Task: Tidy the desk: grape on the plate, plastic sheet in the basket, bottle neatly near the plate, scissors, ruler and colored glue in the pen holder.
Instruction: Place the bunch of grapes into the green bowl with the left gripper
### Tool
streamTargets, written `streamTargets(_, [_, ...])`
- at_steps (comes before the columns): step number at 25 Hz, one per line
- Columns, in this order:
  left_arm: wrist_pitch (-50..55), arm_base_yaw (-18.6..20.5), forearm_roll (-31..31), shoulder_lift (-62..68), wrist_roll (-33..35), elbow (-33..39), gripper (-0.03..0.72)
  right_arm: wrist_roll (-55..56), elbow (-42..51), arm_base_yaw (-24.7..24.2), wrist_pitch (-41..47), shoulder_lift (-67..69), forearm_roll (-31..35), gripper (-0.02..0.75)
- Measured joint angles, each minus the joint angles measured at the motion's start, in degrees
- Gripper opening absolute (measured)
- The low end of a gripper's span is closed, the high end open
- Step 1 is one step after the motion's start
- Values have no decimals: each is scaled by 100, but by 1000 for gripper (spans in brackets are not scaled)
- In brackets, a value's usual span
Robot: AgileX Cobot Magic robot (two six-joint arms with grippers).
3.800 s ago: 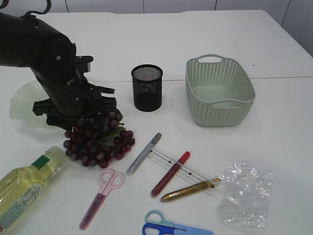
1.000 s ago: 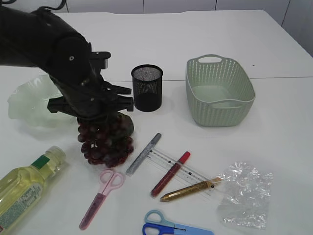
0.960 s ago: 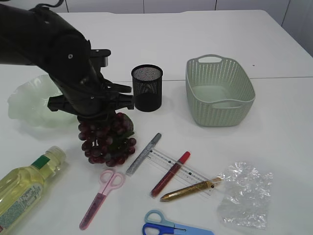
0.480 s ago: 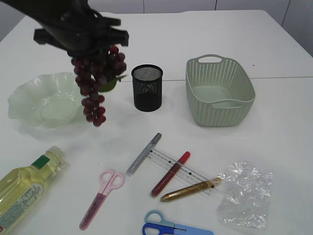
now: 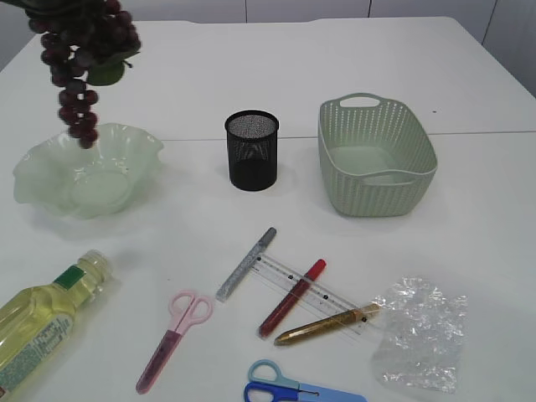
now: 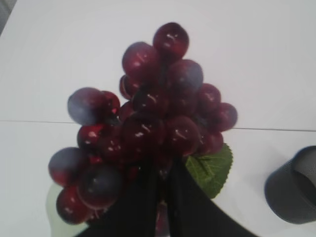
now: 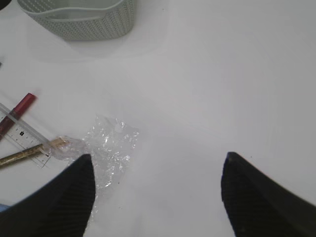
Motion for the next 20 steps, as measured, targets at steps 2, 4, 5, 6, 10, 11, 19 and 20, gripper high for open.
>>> streamTargets(2, [-59,292,-121,65,0,0,11,0,0,0,0,0,-5,583])
streamTargets(4, [-118,486,-256,183,0,0,11,0,0,0,0,14,-5,583])
streamTargets(5, [-130,569,-352,239,0,0,11,0,0,0,0,43,-5,583])
streamTargets(6, [-140,641,-464,310,0,0,11,0,0,0,0,66,-5,583])
streamTargets(10, [-140,755,-701,655,0,0,11,0,0,0,0,203,-5,582])
streamTargets(11, [-151,764,-722,758,0,0,11,0,0,0,0,228,-5,583])
streamTargets(19, [41,764,-907,1512,0,0,36,-108,0,0,-47,405,-46,583])
streamTargets(20, [127,764,-907,1574,0,0,58,-107,0,0,-58,415,-46,583])
